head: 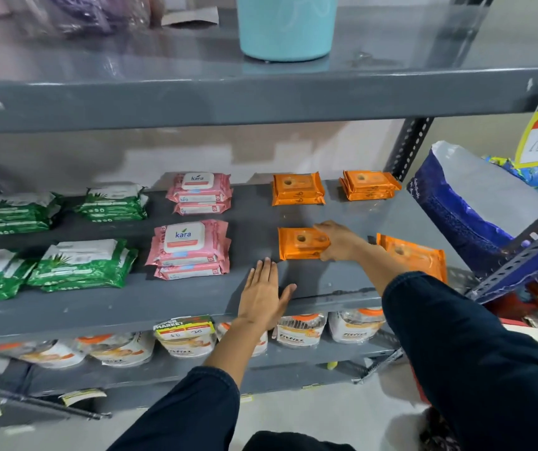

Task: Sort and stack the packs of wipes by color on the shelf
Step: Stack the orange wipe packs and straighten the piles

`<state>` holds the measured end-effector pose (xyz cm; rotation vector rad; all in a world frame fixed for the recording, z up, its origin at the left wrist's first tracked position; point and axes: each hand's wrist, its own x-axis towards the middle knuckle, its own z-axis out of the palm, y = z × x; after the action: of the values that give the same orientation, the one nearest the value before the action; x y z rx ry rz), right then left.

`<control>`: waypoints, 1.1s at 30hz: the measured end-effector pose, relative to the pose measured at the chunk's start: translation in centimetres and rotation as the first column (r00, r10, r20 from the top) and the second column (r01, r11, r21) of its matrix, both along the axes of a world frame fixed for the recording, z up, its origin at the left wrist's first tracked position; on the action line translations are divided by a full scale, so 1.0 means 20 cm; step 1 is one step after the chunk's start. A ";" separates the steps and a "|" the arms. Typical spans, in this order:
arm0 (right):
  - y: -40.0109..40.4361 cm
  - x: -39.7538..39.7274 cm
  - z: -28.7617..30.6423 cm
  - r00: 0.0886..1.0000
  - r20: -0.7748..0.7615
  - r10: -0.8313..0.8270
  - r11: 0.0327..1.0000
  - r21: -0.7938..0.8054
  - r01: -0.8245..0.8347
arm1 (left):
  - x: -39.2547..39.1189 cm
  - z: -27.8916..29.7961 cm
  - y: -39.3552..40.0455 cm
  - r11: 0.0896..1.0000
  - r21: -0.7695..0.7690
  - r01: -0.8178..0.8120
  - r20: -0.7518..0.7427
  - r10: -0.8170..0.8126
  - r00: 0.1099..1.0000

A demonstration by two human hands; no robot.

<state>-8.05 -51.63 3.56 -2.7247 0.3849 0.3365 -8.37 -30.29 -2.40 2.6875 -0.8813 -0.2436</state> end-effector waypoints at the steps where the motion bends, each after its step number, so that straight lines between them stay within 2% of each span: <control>1: 0.01 0.00 0.00 1.000 -0.007 -0.003 1.000 -0.010 0.003 | 0.00 0.00 0.01 1.000 0.009 0.015 0.003 -0.015 1.000; 10: 0.07 -0.04 0.00 0.998 -0.059 -0.035 0.999 -0.024 0.034 | 0.02 0.00 0.03 0.998 -0.004 0.061 0.012 -0.060 0.998; 14: 0.00 -0.08 0.06 0.990 0.053 -0.128 0.991 0.037 0.126 | -0.02 0.03 -0.01 0.995 -0.084 0.047 0.149 -0.034 0.988; 16: -0.11 -0.14 0.09 0.971 0.095 -0.218 0.976 0.044 0.215 | -0.08 0.06 -0.07 0.991 -0.108 0.085 0.154 -0.068 0.986; 20: -0.31 -0.32 0.11 0.948 -0.029 -0.316 0.945 -0.099 0.311 | -0.18 0.04 -0.21 0.986 -0.023 0.168 0.153 -0.162 0.975; 24: -0.41 -0.48 0.11 0.921 -0.175 -0.349 0.927 -0.208 0.311 | -0.26 -0.01 -0.30 0.953 0.059 0.296 0.099 -0.301 0.949; 27: -0.44 -0.53 0.10 0.911 -0.186 -0.369 0.916 -0.236 0.323 | -0.30 -0.03 -0.34 0.936 0.132 0.326 0.091 -0.339 0.936; 33: -0.50 -0.56 0.07 0.921 -0.136 -0.364 0.921 -0.196 0.335 | -0.31 -0.07 -0.37 0.930 0.183 0.318 0.086 -0.337 0.938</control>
<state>-19.33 -61.53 5.04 -2.7213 0.9778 0.4548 -14.57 -37.68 -3.70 2.7126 -1.4074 -0.2448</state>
